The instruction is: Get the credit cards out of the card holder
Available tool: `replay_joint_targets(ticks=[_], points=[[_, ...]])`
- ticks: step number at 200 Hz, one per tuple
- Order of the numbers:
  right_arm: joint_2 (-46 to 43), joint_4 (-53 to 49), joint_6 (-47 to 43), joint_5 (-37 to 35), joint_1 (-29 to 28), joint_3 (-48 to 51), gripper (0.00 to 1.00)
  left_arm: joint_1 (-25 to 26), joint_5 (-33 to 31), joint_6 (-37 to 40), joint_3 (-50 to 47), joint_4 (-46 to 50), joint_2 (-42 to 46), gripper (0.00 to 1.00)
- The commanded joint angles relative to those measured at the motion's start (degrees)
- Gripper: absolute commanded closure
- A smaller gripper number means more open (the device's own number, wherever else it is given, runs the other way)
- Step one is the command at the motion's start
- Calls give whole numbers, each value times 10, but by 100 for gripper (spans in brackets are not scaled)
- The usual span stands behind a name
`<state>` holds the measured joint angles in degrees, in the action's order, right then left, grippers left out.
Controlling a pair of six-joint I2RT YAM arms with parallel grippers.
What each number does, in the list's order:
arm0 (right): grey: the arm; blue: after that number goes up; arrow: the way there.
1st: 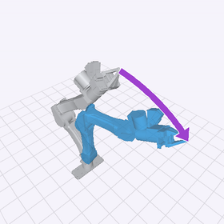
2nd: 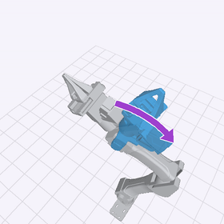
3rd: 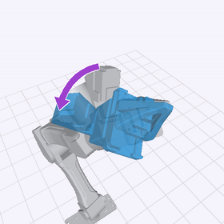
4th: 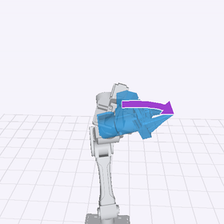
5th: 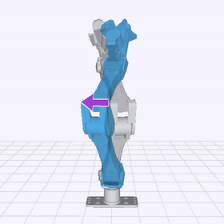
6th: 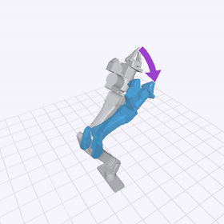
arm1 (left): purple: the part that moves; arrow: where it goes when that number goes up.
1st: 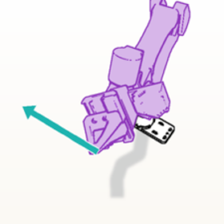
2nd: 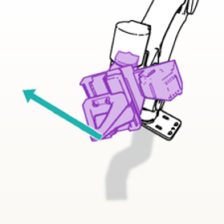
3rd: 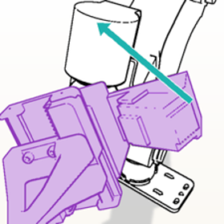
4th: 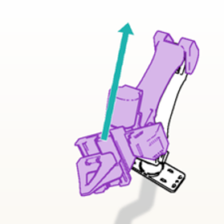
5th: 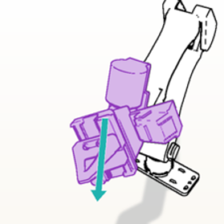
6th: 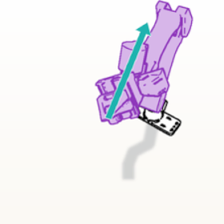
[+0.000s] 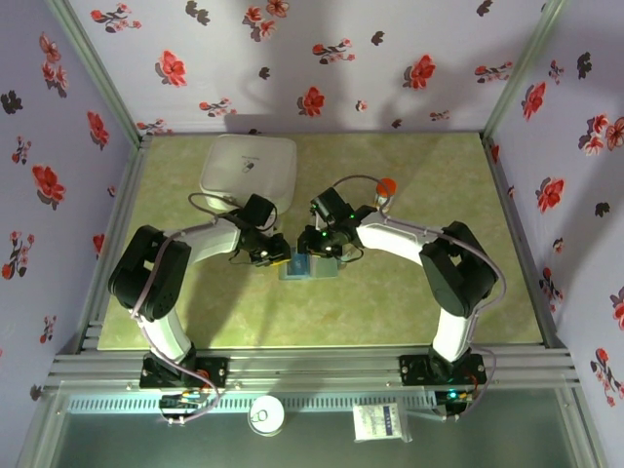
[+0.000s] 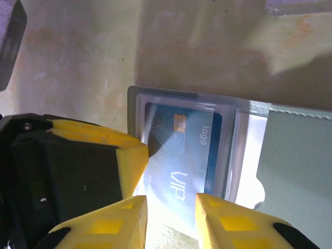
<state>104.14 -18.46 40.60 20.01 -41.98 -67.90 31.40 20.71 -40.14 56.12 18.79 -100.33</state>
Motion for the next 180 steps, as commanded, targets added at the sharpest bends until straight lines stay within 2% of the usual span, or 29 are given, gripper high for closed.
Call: replay_joint_targets(ticks=[1, 60, 132, 152, 180], points=[[20, 21, 8, 15, 6, 11, 72, 0, -19, 16, 12, 18, -16, 84], [48, 34, 10, 29, 11, 7, 76, -1, -18, 15, 6, 15, -17, 86], [69, 64, 26, 38, 17, 28, 76, -2, -17, 13, 0, 15, -13, 86], [67, 81, 36, 50, 18, 37, 82, -3, -16, 14, 1, 21, -12, 86], [67, 110, 50, 63, 19, 51, 80, -3, -15, 15, -1, 22, -9, 86]])
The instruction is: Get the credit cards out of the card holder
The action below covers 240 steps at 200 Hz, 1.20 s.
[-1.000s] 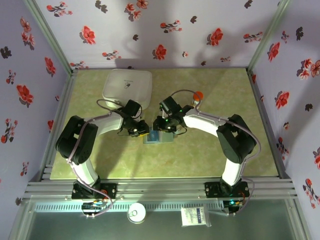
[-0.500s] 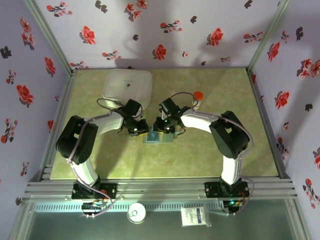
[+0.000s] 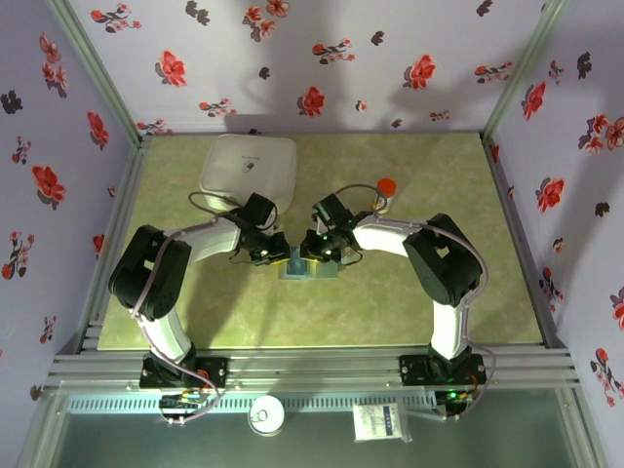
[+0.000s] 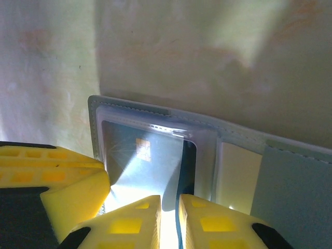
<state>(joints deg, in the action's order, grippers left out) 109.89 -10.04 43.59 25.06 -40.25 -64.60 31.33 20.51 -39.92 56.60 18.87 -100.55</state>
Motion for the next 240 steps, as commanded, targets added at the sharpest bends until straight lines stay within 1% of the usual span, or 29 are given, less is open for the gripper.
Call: replay_joint_targets(ticks=[1, 35, 47, 57, 66, 90, 105, 123, 137, 162, 203, 240], points=[[9, 26, 21, 13, 1, 18, 79, -2, -14, 13, -5, 21, -7, 86], [6, 32, 22, 17, 2, 23, 82, -2, -14, 12, -9, 21, -5, 86], [5, 32, 22, 24, 2, 20, 86, -2, -15, 10, -12, 19, -1, 86], [2, 37, 24, 27, 2, 21, 86, -2, -14, 8, -16, 14, 0, 86], [-2, 45, 28, 26, 2, 26, 83, -2, -13, 8, -13, 16, -1, 87], [4, 48, 28, 38, 2, 23, 83, -2, -14, 6, -16, 16, 4, 87], [8, 27, 23, 17, 2, 20, 77, -2, -14, 8, -14, 20, 4, 86], [11, -27, 4, -17, 1, 4, 73, -2, -16, 8, -16, 22, 9, 85], [2, -58, -8, -52, 1, 0, 72, -2, -14, 8, -16, 20, 8, 85], [-15, -72, -17, -67, 0, -1, 71, -2, -14, 7, -19, 19, 10, 85], [-32, -78, -23, -70, -1, -5, 70, -2, -11, 6, -18, 17, 17, 81], [-57, -30, -11, -46, 0, 16, 69, -2, -4, 4, -14, 18, 30, 81]])
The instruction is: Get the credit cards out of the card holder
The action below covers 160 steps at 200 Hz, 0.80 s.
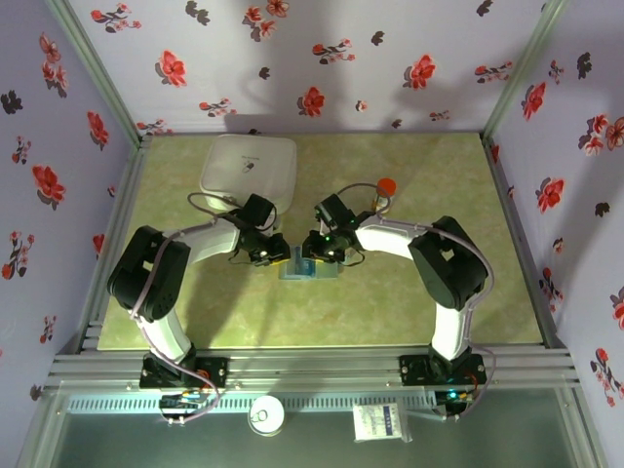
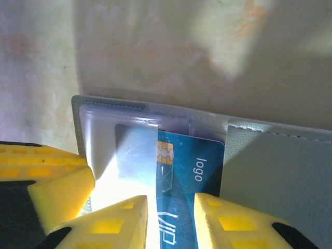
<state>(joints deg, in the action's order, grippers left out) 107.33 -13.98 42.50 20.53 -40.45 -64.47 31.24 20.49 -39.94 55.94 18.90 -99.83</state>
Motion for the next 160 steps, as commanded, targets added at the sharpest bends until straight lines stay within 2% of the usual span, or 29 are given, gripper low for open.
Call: replay_joint_targets(ticks=[1, 48, 94, 160], points=[[-33, 10, 0, -1, 2, 16, 69, -1, -4, 4, -7, 18, 24, 81], [-65, -2, -5, -14, 12, 35, 69, 2, -2, 12, 22, 47, 41, 88], [-54, 27, 0, 22, 24, 56, 70, 32, 10, 18, 56, 62, 12, 97], [-17, 65, 10, 51, 30, 70, 73, 39, 13, 21, 53, 47, -38, 100]])
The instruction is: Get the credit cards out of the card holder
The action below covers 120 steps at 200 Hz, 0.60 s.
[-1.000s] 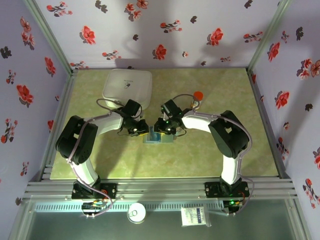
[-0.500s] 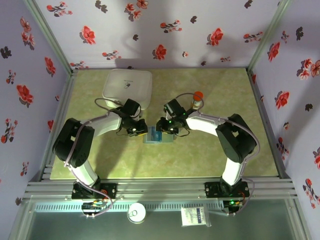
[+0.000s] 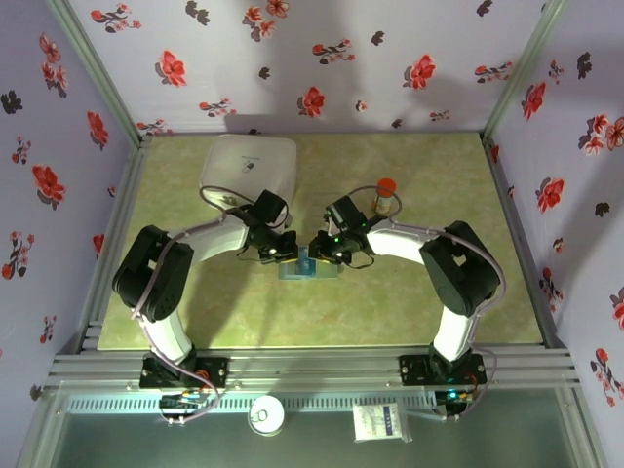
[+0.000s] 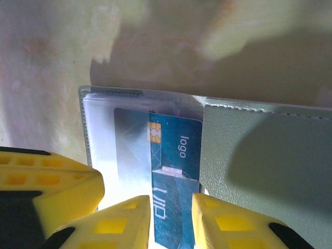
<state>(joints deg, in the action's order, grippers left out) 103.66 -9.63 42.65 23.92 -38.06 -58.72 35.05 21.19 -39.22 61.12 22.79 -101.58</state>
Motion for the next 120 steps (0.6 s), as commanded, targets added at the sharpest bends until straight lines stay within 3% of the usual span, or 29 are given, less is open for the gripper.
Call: replay_joint_targets(ticks=[1, 55, 120], points=[[20, 21, 9, 18, 7, 13, 73, 1, 5, 14, 1, 9, -20, 100], [35, 26, 7, 35, 11, 9, 74, -2, -18, 16, -13, 15, -29, 100], [14, 74, 32, 56, 15, 26, 83, -4, -16, 18, -13, 18, -33, 100]])
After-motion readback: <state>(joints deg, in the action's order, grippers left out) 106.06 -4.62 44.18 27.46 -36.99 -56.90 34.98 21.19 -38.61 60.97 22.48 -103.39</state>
